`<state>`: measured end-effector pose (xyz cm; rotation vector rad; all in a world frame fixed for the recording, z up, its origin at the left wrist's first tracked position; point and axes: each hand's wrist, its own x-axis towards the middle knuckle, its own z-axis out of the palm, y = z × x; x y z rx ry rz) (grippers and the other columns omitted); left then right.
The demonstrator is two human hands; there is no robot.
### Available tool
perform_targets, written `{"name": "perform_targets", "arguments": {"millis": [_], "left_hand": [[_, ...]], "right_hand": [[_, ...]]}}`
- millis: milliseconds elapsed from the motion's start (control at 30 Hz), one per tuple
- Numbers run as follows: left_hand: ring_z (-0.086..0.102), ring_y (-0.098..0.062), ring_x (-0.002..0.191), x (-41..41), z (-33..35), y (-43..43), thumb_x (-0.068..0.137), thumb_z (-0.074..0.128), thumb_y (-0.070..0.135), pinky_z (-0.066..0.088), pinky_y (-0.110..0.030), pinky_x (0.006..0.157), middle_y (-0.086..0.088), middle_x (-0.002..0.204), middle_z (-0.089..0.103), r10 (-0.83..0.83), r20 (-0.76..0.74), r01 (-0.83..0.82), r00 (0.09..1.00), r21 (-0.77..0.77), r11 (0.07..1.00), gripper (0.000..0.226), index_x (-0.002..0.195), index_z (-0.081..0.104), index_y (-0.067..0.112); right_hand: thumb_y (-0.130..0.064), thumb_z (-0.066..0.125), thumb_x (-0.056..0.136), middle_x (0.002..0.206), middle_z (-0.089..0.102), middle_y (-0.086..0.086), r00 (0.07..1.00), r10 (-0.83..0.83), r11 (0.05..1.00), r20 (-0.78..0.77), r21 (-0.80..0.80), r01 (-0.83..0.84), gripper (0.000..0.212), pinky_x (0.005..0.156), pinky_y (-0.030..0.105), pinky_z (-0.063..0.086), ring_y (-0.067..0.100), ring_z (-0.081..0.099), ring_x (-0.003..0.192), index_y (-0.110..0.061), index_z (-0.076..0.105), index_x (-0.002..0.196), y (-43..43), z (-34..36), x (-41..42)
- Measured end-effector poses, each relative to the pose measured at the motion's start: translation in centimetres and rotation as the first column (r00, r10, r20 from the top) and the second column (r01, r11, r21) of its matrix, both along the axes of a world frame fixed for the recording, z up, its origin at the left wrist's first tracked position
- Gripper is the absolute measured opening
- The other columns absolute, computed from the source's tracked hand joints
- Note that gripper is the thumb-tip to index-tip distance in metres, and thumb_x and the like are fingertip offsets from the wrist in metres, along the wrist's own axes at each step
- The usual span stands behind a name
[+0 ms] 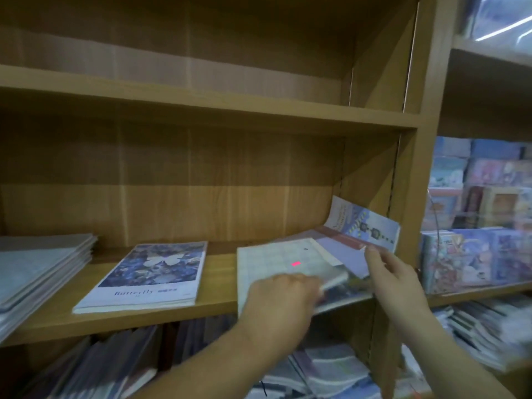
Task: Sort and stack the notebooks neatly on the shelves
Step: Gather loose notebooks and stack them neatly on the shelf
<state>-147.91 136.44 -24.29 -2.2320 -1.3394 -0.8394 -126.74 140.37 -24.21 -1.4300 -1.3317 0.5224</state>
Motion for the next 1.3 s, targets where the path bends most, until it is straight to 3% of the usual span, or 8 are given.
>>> {"name": "perform_targets", "arguments": {"millis": [133,267,333,433,667,833,1167,1300], "left_hand": [[0.056,-0.015,0.126,0.7,-0.9,0.4,0.099,0.056,0.042,0.045,-0.033,0.107,0.001,0.132,0.065,-0.256,0.231,0.333,0.938,-0.406,0.851,0.033,0.12,0.068,0.019],[0.065,-0.005,0.092,-4.9,-0.7,0.0,0.096,0.055,0.036,0.054,-0.03,0.083,0.014,0.095,0.07,-0.023,0.448,0.083,0.894,-0.115,0.99,0.021,0.102,0.072,0.026],[0.065,-0.008,0.071,-6.7,-0.8,-1.1,0.1,0.052,0.046,0.049,-0.024,0.059,0.012,0.073,0.066,0.229,0.447,-0.101,0.865,-0.291,0.951,0.028,0.098,0.07,0.026],[0.072,-0.018,0.069,-4.8,-1.9,-1.0,0.103,0.048,0.048,0.061,-0.032,0.062,0.003,0.084,0.071,0.397,0.698,0.263,0.597,-0.637,0.724,0.034,0.11,0.067,0.02],[0.069,-0.022,0.096,-1.7,-3.4,-0.1,0.107,0.049,0.019,0.062,-0.032,0.068,0.002,0.112,0.071,0.387,0.901,0.496,0.194,-0.431,0.754,0.023,0.125,0.061,0.024],[0.073,-0.016,0.105,-5.8,-4.3,-4.0,0.102,0.06,0.01,0.055,-0.042,0.102,0.005,0.112,0.077,0.356,0.903,0.579,0.239,-0.427,0.695,0.034,0.131,0.059,0.028],[0.056,-0.019,0.134,-16.2,-4.9,-14.2,0.102,0.053,0.016,0.045,-0.057,0.11,0.007,0.145,0.059,0.166,0.896,0.437,0.412,-0.354,0.826,0.055,0.151,0.036,0.036],[0.058,0.002,0.126,-18.6,-3.4,-17.3,0.107,0.043,0.005,0.056,-0.019,0.089,0.015,0.144,0.055,0.12,0.882,0.341,0.456,-0.298,0.892,0.051,0.15,0.033,0.03]], "right_hand": [[-0.066,0.065,0.086,0.128,0.062,0.007,0.995,0.1,0.978,0.02,-0.186,-0.095,0.069,0.074,0.04,0.057,0.025,0.063,0.103,-0.015,0.062,0.132,-0.2,0.8,0.2],[-0.043,0.071,0.091,0.114,0.06,0.005,0.99,0.142,0.957,-0.021,-0.251,-0.143,0.066,0.059,0.037,0.06,0.021,0.065,0.081,-0.007,0.052,0.143,-0.3,1.1,-1.0],[-0.035,0.066,0.097,0.1,0.062,0.004,0.988,0.141,0.955,-0.059,-0.253,-0.151,0.048,0.059,0.038,0.059,0.023,0.066,0.073,-0.007,0.056,0.134,-0.1,1.1,-1.5],[-0.032,0.052,0.104,0.082,0.067,0.013,0.992,0.123,0.964,-0.023,-0.233,-0.125,0.03,0.051,0.034,0.056,0.025,0.063,0.059,-0.006,0.067,0.106,-0.1,0.8,-2.4],[-0.025,0.041,0.105,0.09,0.068,0.02,0.982,0.165,0.943,-0.094,-0.278,-0.185,0.026,0.051,0.033,0.055,0.031,0.068,0.064,-0.006,0.056,0.115,-1.2,-0.1,-1.8],[-0.017,0.062,0.101,0.106,0.076,0.003,0.846,0.333,0.829,-0.416,-0.298,-0.473,0.016,0.085,0.048,0.06,0.027,0.074,0.095,-0.019,0.062,0.116,-2.8,-1.1,-2.6],[-0.01,0.061,0.099,0.129,0.067,-0.011,0.771,0.533,0.842,-0.349,0.131,-0.523,0.051,0.103,0.049,0.051,0.012,0.065,0.118,-0.039,0.049,0.138,-9.4,-4.2,-15.5],[-0.019,0.061,0.099,0.123,0.067,-0.019,0.707,0.63,0.776,-0.321,0.266,-0.572,0.055,0.084,0.026,0.057,-0.001,0.066,0.109,-0.044,0.042,0.144,-11.5,-1.8,-19.9]]}}
